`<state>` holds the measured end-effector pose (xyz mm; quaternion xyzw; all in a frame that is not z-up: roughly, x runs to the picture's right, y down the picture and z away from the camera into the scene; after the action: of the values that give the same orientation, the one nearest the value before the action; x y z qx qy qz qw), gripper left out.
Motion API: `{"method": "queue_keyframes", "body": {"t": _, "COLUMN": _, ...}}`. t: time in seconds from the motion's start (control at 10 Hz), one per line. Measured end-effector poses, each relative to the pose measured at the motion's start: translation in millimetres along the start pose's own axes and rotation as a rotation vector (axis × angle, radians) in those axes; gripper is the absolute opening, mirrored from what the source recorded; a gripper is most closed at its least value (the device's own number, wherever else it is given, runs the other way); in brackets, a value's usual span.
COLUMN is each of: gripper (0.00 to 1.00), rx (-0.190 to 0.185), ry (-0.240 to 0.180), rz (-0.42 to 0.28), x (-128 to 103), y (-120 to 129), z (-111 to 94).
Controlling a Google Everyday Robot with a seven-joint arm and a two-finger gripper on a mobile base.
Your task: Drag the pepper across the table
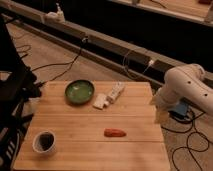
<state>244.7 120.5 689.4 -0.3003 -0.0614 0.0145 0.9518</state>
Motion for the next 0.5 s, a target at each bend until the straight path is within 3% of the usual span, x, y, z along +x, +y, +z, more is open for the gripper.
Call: {"method": "queue_keyframes", "body": {"t": 0.5, "gripper": 0.65, "rx": -0.031, "ry": -0.087, "rz": -0.015, "x": -54, "y": 3, "z": 27}}
